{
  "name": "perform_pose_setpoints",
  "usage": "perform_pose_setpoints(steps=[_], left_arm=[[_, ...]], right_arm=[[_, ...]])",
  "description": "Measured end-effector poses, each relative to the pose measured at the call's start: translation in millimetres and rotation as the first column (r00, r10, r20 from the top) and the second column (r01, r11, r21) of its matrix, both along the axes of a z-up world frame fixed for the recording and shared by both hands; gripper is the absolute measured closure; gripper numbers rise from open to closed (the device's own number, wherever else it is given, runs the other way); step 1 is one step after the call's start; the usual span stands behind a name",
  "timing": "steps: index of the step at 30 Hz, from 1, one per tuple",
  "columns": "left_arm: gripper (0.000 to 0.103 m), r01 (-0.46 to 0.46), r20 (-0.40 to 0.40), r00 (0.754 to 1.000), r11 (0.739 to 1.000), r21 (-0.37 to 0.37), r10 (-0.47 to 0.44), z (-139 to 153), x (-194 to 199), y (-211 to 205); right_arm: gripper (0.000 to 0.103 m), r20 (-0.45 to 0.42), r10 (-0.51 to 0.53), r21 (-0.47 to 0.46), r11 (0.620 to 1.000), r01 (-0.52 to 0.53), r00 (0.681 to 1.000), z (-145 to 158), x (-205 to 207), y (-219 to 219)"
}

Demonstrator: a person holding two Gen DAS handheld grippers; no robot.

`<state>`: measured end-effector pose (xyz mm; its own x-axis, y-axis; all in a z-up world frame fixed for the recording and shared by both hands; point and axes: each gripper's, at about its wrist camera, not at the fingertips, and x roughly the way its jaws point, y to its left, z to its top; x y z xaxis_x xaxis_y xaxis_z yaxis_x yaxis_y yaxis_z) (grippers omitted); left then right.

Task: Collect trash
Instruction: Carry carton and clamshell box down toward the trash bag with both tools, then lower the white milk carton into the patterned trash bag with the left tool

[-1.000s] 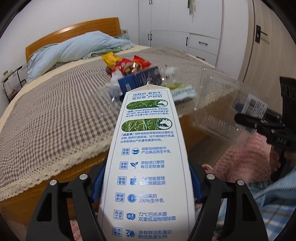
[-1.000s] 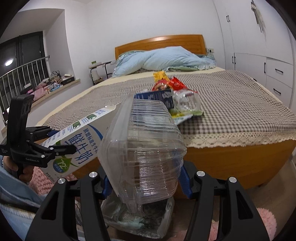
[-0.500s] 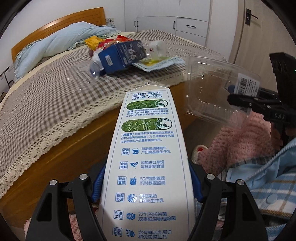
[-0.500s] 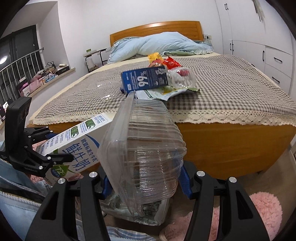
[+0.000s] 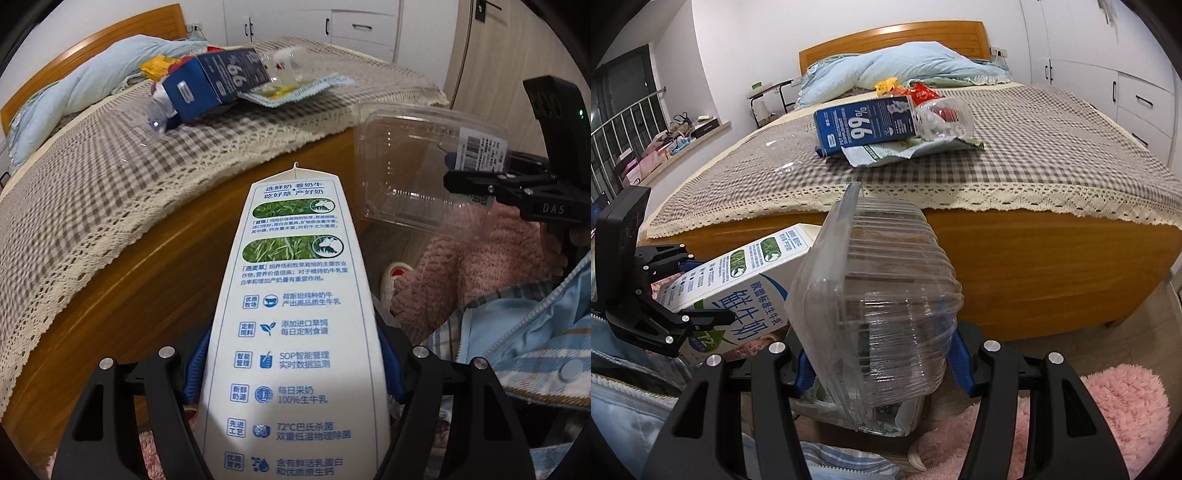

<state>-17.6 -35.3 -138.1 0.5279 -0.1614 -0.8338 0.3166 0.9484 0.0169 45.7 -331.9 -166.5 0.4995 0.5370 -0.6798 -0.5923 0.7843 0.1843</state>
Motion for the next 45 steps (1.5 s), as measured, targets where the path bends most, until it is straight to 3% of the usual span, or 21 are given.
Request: perform_pose_setpoints(steps=[18,29,36,45], left_arm=[[0.033,0.110,-0.112,0.989,0.990,0.091,-0.100,-49.8,33.4,-27.3],[0.033,0.238,-0.213,0.956,0.958,0.161,-0.202,-95.2,50.7,-57.9],[0.033,0.327,-0.267,0.926,0.919,0.222,-0.265,-132.3,65.6,-75.4],[0.033,0.442,-0.289,0.888,0.839,0.319,-0.358,-183.9,66.1,-85.6]], right_arm=[[0.047,-0.069,-0.040,-0.101,0.994,0.033,0.997,-29.5,7.5,0.1],[0.047,-0.144,-0.053,-0.122,0.992,0.036,0.988,-48.7,18.8,-6.6],[0.047,-0.180,-0.061,-0.179,0.983,0.029,0.982,-60.4,23.3,-3.6],[0.047,-0.243,-0.073,-0.230,0.973,0.016,0.967,-75.8,34.1,5.3]])
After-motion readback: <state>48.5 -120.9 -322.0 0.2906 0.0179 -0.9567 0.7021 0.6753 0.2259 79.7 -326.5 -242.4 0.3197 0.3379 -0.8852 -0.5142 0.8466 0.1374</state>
